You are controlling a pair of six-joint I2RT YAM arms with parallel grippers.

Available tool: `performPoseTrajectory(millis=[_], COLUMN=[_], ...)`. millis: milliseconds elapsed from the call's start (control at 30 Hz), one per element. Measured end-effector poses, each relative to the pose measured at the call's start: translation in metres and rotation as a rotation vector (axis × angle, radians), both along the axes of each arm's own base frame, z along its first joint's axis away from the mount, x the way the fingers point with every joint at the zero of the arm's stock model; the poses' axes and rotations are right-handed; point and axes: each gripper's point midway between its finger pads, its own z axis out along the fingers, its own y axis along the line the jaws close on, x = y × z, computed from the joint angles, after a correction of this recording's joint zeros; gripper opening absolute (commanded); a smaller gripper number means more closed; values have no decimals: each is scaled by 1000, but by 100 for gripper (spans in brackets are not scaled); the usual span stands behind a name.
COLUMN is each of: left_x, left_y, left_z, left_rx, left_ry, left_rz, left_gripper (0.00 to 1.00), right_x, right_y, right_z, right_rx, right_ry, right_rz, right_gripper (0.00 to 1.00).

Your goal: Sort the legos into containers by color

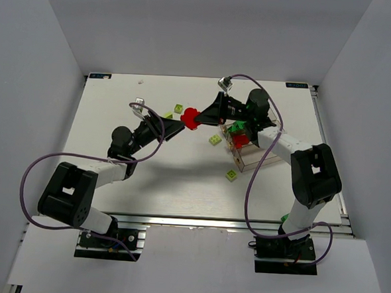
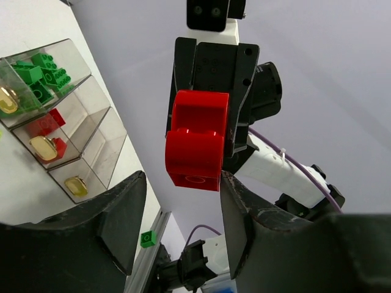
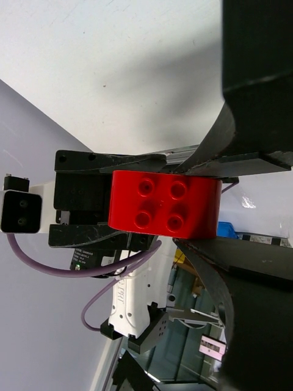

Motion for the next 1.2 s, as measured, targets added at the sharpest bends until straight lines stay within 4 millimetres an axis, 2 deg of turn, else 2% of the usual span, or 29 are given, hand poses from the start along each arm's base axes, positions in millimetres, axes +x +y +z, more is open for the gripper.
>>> performPoseTrajectory(millis=[533, 567, 633, 700, 733, 900, 933, 1000, 1133, 1200], left_x=[4, 4, 4, 4, 4, 4, 4, 3, 2, 0], left_y=[-2, -2, -2, -2, -1, -2, -2, -3, -4, -2], left_z=[7, 8, 10, 9, 10, 9, 9, 9, 7, 5], left_rx=[-43, -45, -53, -55, -58, -74, -76, -75, -73, -71], left_ry=[-9, -10, -11, -10, -13, -9, -9, -10, -7, -1], left_rz=[-11, -12, -14, -16, -16, -27, -29, -32, -37, -37], left_gripper=[61, 59, 47, 33, 23, 17, 10, 7, 5, 5], right_x=[-4, -5, -5, -5, -5, -5, -4, -3, -2, 4], right_y=[2, 2, 2, 2, 2, 2, 1, 0, -4, -8], right_z=[-5, -5, -6, -6, -6, -6, -6, -6, -5, -4], right_rx=[-7, -7, -8, -7, -7, -8, -8, -7, -10, -12], right_ry=[13, 13, 14, 13, 12, 13, 14, 13, 9, -6], right_rz=[9, 10, 10, 13, 13, 13, 11, 8, 19, 9], right_gripper=[0, 0, 0, 0, 0, 0, 0, 0, 0, 0])
